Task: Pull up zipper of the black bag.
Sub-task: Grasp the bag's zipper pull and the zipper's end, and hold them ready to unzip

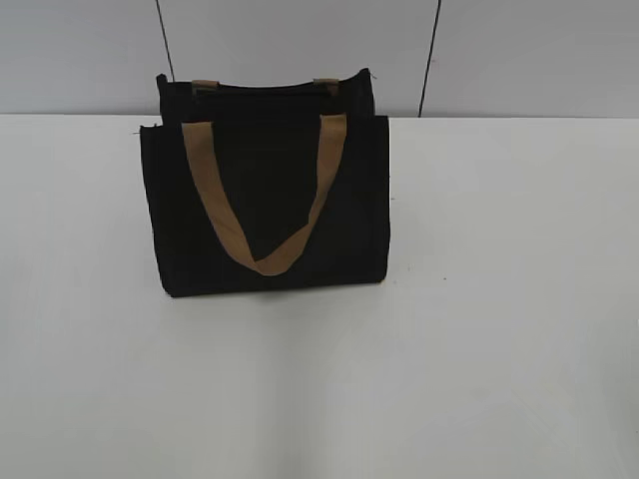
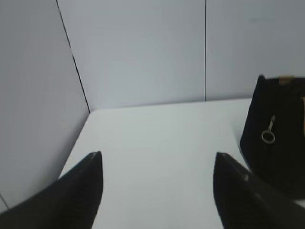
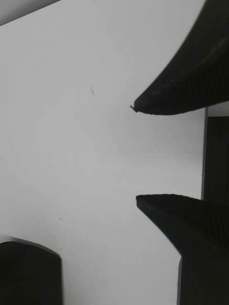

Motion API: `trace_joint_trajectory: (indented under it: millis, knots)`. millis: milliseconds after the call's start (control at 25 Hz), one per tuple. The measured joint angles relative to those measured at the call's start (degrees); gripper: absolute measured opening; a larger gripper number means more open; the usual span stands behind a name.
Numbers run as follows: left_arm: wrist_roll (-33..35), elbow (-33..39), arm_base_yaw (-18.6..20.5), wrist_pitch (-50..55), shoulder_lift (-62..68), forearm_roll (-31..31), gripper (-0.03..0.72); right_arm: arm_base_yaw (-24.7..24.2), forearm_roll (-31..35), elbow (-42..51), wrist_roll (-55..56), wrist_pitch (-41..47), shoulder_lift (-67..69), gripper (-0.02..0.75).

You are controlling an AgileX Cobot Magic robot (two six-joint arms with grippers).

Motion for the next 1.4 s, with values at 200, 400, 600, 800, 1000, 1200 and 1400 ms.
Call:
trace_joint_trajectory:
  millis: [200,400,600,800,1000,1200,1400]
  knots:
    - [0.00,1.28,0.00,-15.74,6.15,0.55,0.540,0.00,0.00,0.00,0.00,0.00,0.00,0.409]
    - [0.00,7.22,0.00,-35.36,17.73,0.68,0.532,0.00,0.00,0.00,0.00,0.00,0.00,0.409]
    - [-2.00,12.13,0.00,-55.15,34.73,2.73,0.531,0.00,0.00,0.00,0.00,0.00,0.00,0.409]
    - [-14.31,13.24,0.42,-72.64,55.32,10.05,0.531,0.00,0.00,0.00,0.00,0.00,0.00,0.409]
    - [-17.68,13.24,5.26,-90.14,71.56,19.96,0.531,0.00,0.00,0.00,0.00,-0.02,0.00,0.409]
    - [-18.01,13.24,10.44,-99.00,83.72,23.39,0.531,0.00,0.00,0.00,0.00,-0.02,0.00,0.409]
    - [-18.01,10.27,11.82,-103.59,91.45,30.58,0.531,0.00,0.00,0.00,0.00,-0.02,0.00,0.409]
